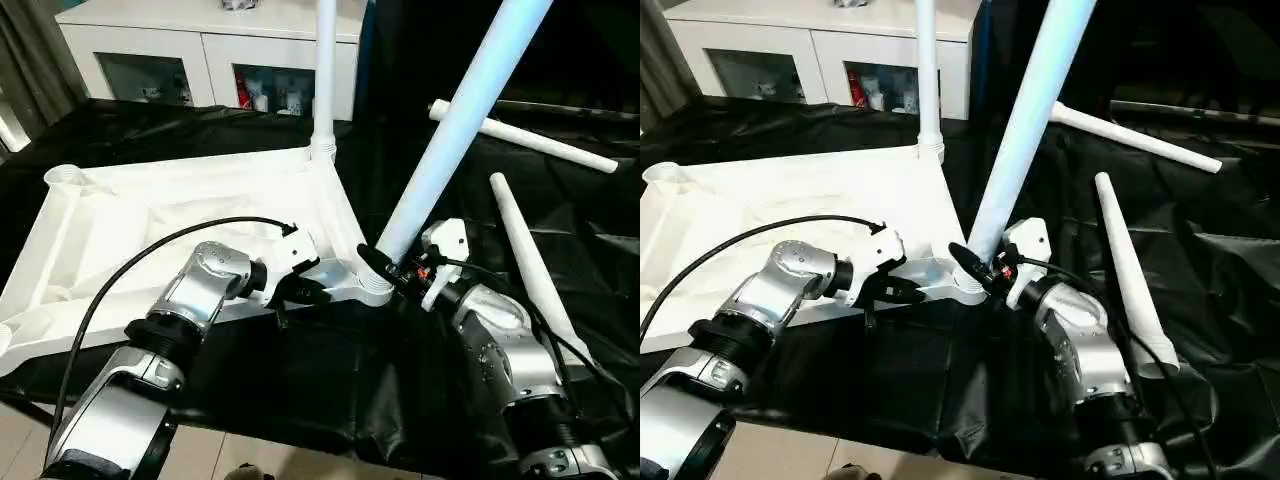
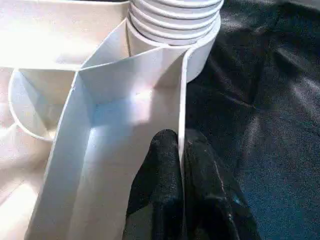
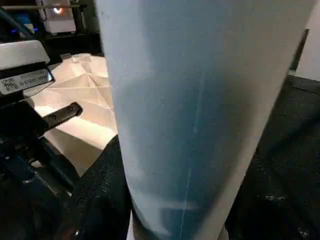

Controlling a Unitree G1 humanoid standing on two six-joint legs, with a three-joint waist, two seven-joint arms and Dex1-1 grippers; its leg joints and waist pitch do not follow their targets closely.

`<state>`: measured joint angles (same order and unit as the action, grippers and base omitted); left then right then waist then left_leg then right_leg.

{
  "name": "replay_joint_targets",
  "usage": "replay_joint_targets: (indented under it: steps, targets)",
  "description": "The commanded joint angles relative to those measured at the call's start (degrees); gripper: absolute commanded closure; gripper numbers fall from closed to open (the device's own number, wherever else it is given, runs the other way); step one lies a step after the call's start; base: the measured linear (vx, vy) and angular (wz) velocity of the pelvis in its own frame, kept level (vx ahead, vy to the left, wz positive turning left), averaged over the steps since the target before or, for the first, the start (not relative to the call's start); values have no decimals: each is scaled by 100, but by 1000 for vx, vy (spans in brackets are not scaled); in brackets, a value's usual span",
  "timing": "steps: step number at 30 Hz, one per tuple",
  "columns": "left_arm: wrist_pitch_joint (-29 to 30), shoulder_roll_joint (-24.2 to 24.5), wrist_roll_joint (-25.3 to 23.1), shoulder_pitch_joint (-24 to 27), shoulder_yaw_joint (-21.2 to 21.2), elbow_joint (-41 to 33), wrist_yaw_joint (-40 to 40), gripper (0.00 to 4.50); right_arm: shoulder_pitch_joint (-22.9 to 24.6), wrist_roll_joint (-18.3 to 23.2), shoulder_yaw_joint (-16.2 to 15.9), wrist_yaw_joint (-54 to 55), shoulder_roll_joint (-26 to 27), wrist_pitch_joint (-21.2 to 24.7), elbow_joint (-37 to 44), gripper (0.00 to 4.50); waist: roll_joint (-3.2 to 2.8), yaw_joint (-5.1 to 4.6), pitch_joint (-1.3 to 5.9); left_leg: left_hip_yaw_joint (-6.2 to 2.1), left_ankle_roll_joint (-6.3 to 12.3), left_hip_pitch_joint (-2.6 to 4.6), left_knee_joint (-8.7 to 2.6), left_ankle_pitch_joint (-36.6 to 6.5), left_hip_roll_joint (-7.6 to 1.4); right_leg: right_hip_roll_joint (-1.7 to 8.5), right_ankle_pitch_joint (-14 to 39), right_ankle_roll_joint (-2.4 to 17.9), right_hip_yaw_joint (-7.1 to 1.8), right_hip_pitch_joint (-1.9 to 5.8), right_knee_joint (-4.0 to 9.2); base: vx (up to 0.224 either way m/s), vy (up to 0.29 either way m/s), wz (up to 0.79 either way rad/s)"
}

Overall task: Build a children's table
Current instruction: Insert table leg to table base

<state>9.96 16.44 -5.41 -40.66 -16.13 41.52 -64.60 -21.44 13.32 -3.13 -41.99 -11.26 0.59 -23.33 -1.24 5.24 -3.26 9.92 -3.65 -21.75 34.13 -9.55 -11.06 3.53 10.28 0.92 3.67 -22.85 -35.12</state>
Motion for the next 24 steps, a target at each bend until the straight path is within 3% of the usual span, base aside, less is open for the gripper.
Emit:
replay_joint_targets:
  steps: [1,3,9,11,15,24]
  targets:
    - [-255,5,207,-113,174,-105,19,450,93,-136,-401,-361,0,543,-463,259,63,28,406,-72,298,67,-398,-1187,-193,495,1340,1205,-261,306,448,0,0,0]
    - [-385,49,201,-69,115,-166,-109,450,-44,-63,-431,-588,-37,712,-562,259,84,20,408,-67,319,67,-397,-1155,-202,495,1292,1212,-262,300,448,0,0,0]
    - [-491,161,227,18,4,-337,-444,450,-254,-97,-646,-1131,-170,927,-737,259,40,23,410,-71,295,90,-406,-1173,-225,489,1205,1255,-262,278,432,0,0,0]
    - [-477,231,230,31,-68,-454,-627,450,-490,-344,-944,-1784,-375,827,-1073,259,49,7,413,-70,259,94,-408,-1280,-226,481,1163,1331,-248,288,422,0,0,0]
    - [-553,272,191,11,-102,-434,-704,450,-569,-521,-1141,-2165,-507,646,-1222,260,68,27,414,-69,229,103,-411,-1363,-240,494,1188,1337,-259,289,426,0,0,0]
    - [-579,341,377,192,-185,-754,-1238,450,-512,-406,-1057,-2465,-567,377,-1317,260,77,23,418,-73,208,114,-426,-1496,-253,494,1245,1362,-257,280,430,0,0,0]
